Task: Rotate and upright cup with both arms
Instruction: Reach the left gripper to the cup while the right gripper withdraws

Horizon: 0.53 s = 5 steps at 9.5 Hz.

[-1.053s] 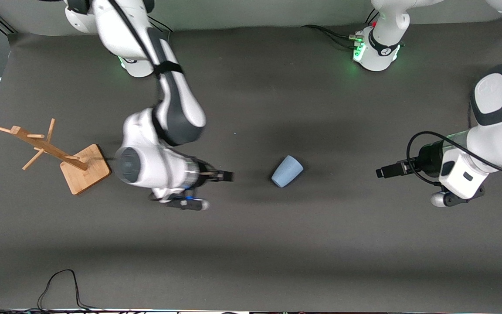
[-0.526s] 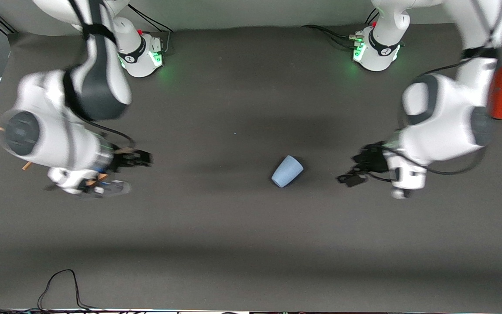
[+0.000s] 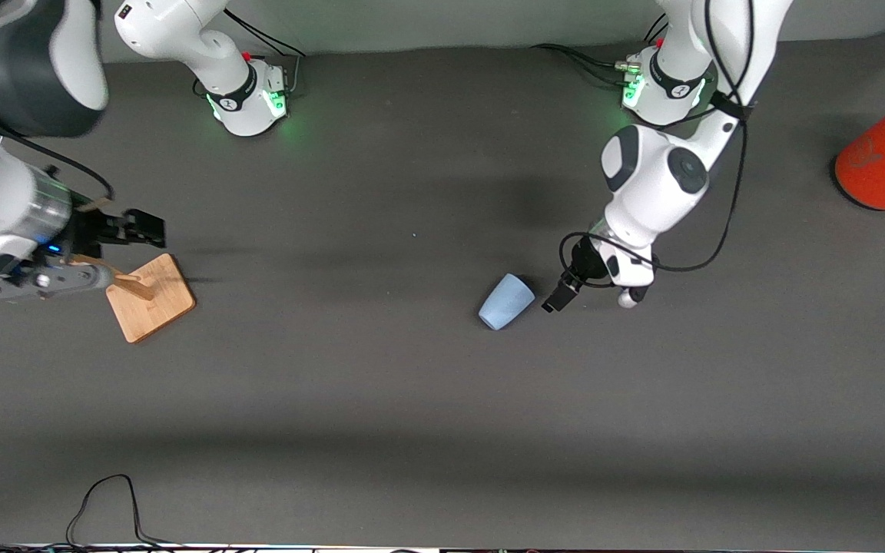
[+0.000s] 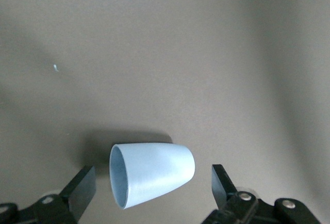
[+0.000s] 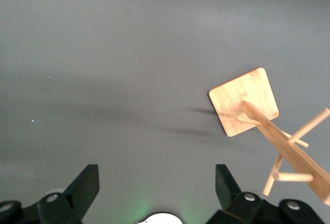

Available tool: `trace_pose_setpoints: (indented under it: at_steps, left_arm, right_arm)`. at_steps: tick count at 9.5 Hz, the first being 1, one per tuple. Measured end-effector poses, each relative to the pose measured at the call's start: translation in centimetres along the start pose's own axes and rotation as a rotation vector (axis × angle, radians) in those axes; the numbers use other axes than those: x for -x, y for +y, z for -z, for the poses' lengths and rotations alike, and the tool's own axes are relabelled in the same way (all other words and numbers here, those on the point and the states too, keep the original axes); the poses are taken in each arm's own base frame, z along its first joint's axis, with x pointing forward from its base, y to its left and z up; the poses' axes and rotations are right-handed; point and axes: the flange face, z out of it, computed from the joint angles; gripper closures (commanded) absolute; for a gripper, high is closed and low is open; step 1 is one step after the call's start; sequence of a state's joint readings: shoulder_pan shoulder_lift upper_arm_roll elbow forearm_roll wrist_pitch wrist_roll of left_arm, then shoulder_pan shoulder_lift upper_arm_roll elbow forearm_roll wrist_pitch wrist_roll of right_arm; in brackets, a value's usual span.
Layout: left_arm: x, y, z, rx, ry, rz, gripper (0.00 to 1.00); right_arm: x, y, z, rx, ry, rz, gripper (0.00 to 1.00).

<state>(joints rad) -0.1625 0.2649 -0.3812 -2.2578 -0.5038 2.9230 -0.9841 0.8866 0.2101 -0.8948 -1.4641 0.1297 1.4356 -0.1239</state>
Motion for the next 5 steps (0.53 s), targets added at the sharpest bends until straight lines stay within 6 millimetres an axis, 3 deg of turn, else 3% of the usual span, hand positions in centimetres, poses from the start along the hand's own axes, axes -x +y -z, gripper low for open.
trace_pose_setpoints:
  at_steps: [2,5]
  left_arm:
    - [1.0,-1.0,-0.9,0.049,0.029,0.010,0.00]
    - [3.9,-3.4,-5.4,0.074,0.020,0.030,0.00]
  right_arm:
    - [1.7,2.2,1.6,-0.024,0.026,-0.007,0.00]
    - [1.9,1.4,1.4,-0.023,0.019,0.013,0.00]
